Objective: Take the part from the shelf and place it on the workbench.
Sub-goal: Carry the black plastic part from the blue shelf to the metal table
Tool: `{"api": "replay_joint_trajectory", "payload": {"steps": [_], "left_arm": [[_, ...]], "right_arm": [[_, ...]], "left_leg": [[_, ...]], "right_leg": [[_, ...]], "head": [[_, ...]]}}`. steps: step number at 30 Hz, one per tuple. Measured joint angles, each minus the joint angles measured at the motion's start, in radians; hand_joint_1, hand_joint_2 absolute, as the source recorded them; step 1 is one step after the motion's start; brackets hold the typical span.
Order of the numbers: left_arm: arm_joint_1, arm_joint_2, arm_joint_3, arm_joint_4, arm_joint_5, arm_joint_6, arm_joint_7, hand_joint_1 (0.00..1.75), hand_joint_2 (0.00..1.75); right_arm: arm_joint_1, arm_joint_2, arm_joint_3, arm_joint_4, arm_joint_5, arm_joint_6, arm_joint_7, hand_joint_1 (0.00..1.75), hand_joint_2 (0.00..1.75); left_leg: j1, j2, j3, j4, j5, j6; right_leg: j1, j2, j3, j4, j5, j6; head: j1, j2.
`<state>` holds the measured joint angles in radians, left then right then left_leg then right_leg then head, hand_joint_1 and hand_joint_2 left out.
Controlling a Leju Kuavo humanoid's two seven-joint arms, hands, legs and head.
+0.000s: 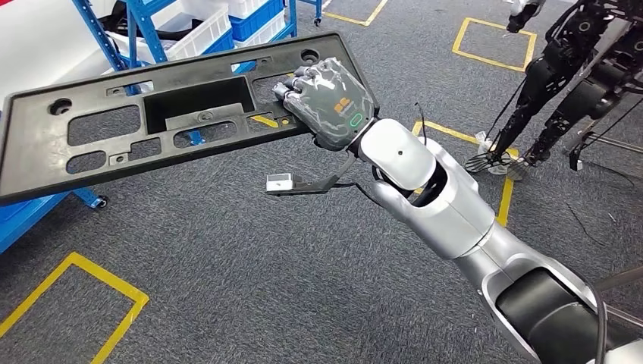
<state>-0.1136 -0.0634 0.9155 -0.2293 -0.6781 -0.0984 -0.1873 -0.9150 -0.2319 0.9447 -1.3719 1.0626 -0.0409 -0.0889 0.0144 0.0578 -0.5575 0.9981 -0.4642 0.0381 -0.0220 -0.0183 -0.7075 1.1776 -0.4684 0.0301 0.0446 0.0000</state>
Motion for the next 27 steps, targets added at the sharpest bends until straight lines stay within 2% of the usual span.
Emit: {"api": "replay_joint_trajectory", "payload": {"steps": [2,3,5,6,7,8,10,11,12,13,14,15,17,18,19,21,22,24,25,26,27], "left_arm": [[0.001,0.001,0.000,0.000,0.001,-0.001,0.000,0.00,1.75],[0.001,0.002,0.000,0.000,0.001,-0.001,-0.001,0.00,1.75],[0.001,0.004,0.001,0.000,0.000,-0.002,-0.001,0.00,1.75],[0.000,0.004,0.001,0.000,0.000,-0.002,-0.001,0.00,1.75],[0.000,0.004,0.001,0.000,-0.001,-0.002,-0.001,0.00,1.75],[0.000,0.004,0.001,-0.001,-0.002,-0.002,-0.001,0.00,1.75],[0.002,0.004,0.001,-0.001,-0.002,-0.002,-0.002,0.00,1.75],[0.004,0.005,0.001,-0.001,-0.002,-0.002,-0.002,0.00,1.75],[0.006,0.005,0.001,-0.001,-0.002,-0.002,-0.002,0.00,1.75],[0.007,0.005,0.001,-0.001,-0.002,-0.002,-0.002,0.00,1.75],[0.007,0.005,0.001,-0.001,-0.002,-0.002,-0.002,0.00,1.75],[0.007,0.006,0.001,-0.002,-0.002,-0.002,-0.002,0.00,1.75],[0.007,0.008,0.001,-0.002,-0.002,-0.002,-0.002,0.00,1.75],[0.007,0.009,0.001,-0.002,-0.002,-0.002,-0.002,0.00,1.75],[0.007,0.011,0.001,-0.002,-0.002,-0.001,-0.002,0.00,1.75],[0.004,0.012,0.001,-0.003,-0.003,-0.001,-0.001,0.00,1.75],[0.003,0.012,0.001,-0.003,-0.003,-0.001,-0.001,0.00,1.75],[0.002,0.012,0.001,-0.004,-0.005,-0.002,-0.002,0.00,1.75],[0.003,0.012,0.001,-0.005,-0.005,-0.002,-0.002,0.00,1.75],[0.005,0.012,0.001,-0.005,-0.006,-0.002,-0.002,0.00,1.75],[0.006,0.012,0.001,-0.005,-0.006,-0.002,-0.002,0.00,1.75]], "right_arm": [[-0.001,0.003,0.000,0.000,0.001,0.000,0.009,1.75,1.75],[-0.001,0.005,0.000,0.000,0.002,0.001,0.012,1.75,1.75],[-0.001,0.008,-0.001,0.001,0.004,0.002,0.014,1.75,1.75],[0.000,0.008,-0.001,0.001,0.004,0.003,0.013,1.75,1.75],[-0.001,0.009,-0.002,0.001,0.005,0.004,0.013,1.75,1.75],[-0.001,0.009,-0.003,0.000,0.005,0.005,0.014,1.75,1.75],[-0.001,0.012,-0.004,0.000,0.006,0.005,0.014,1.75,1.75],[0.000,0.014,-0.004,0.000,0.006,0.005,0.014,1.75,1.75],[0.001,0.015,-0.003,0.000,0.006,0.005,0.014,1.75,1.75],[0.002,0.016,-0.003,0.000,0.006,0.005,0.014,1.75,1.75],[0.003,0.016,-0.003,0.000,0.006,0.005,0.013,1.75,1.75],[0.003,0.016,-0.003,0.000,0.006,0.006,0.013,1.75,1.75],[0.002,0.017,-0.003,0.000,0.006,0.006,0.014,1.75,1.75],[0.001,0.018,-0.004,0.000,0.006,0.006,0.014,1.75,1.75],[0.001,0.019,-0.004,0.000,0.006,0.006,0.014,1.75,1.75],[0.003,0.019,-0.004,0.000,0.006,0.006,0.014,1.75,1.75],[0.004,0.018,-0.005,0.000,0.006,0.006,0.014,1.75,1.75],[0.004,0.016,-0.007,0.000,0.006,0.007,0.014,1.75,1.75],[0.005,0.016,-0.008,0.000,0.006,0.007,0.014,1.75,1.75],[0.005,0.015,-0.008,0.001,0.006,0.007,0.014,1.75,1.75],[0.007,0.015,-0.008,0.001,0.006,0.008,0.014,1.75,1.75]], "left_leg": [[-0.004,0.015,-0.001,0.009,-0.009,-0.011],[-0.006,0.022,0.000,0.012,-0.012,-0.016],[-0.007,0.037,0.002,0.013,-0.014,-0.027],[-0.005,0.037,0.003,0.015,-0.019,-0.033],[-0.001,0.024,0.001,0.025,-0.030,-0.037],[0.002,0.005,-0.009,0.050,-0.050,-0.040],[0.005,-0.038,-0.060,0.164,-0.112,-0.044],[0.005,-0.046,-0.095,0.235,-0.140,-0.045],[0.005,-0.051,-0.125,0.292,-0.155,-0.046],[0.005,-0.052,-0.139,0.315,-0.151,-0.044],[0.005,-0.054,-0.134,0.296,-0.127,-0.041],[0.005,-0.061,-0.111,0.239,-0.087,-0.037],[0.005,-0.099,-0.052,0.101,-0.021,-0.025],[0.005,-0.116,-0.031,0.056,-0.006,-0.021],[0.004,-0.126,-0.022,0.034,-0.004,-0.019],[0.001,-0.114,-0.018,0.024,-0.004,-0.017],[0.002,-0.103,-0.016,0.018,0.000,-0.014],[0.005,-0.080,-0.008,0.002,0.010,-0.005],[0.006,-0.068,-0.007,-0.002,0.012,-0.001],[0.004,-0.056,-0.006,-0.004,0.013,0.001],[0.003,-0.044,-0.007,-0.003,0.012,0.002]], "right_leg": [[0.006,-0.030,0.064,-0.113,0.034,-0.008],[0.011,-0.037,0.074,-0.134,0.036,-0.014],[0.016,-0.024,0.072,-0.136,0.036,-0.024],[0.015,-0.016,0.072,-0.139,0.037,-0.030],[0.013,-0.008,0.073,-0.142,0.039,-0.036],[0.010,0.000,0.075,-0.145,0.041,-0.043],[0.009,0.017,0.076,-0.147,0.043,-0.051],[0.011,0.028,0.075,-0.147,0.043,-0.053],[0.013,0.040,0.075,-0.146,0.043,-0.054],[0.014,0.053,0.075,-0.146,0.043,-0.054],[0.016,0.065,0.076,-0.145,0.043,-0.054],[0.017,0.077,0.077,-0.144,0.043,-0.054],[0.019,0.100,0.077,-0.141,0.044,-0.053],[0.018,0.111,0.074,-0.140,0.046,-0.050],[0.016,0.121,0.069,-0.140,0.048,-0.045],[0.011,0.142,0.061,-0.143,0.056,-0.032],[0.011,0.138,0.059,-0.142,0.056,-0.026],[0.016,0.093,0.041,-0.103,0.027,-0.017],[0.016,0.061,0.018,-0.052,-0.003,-0.015],[0.016,0.039,-0.013,0.013,-0.037,-0.012],[0.013,0.031,-0.044,0.079,-0.065,-0.009]], "head": [[0.000,0.000],[0.000,0.000],[0.000,0.000],[0.000,0.000],[0.000,0.000],[-0.001,0.000],[-0.001,0.000],[-0.001,0.000],[-0.001,0.000],[-0.001,0.000],[-0.001,0.000],[-0.001,0.000],[0.000,0.000],[-0.001,0.000],[-0.001,0.000],[-0.001,0.000],[-0.001,0.000],[0.001,0.000],[0.001,0.000],[0.002,0.000],[0.001,0.000]]}}
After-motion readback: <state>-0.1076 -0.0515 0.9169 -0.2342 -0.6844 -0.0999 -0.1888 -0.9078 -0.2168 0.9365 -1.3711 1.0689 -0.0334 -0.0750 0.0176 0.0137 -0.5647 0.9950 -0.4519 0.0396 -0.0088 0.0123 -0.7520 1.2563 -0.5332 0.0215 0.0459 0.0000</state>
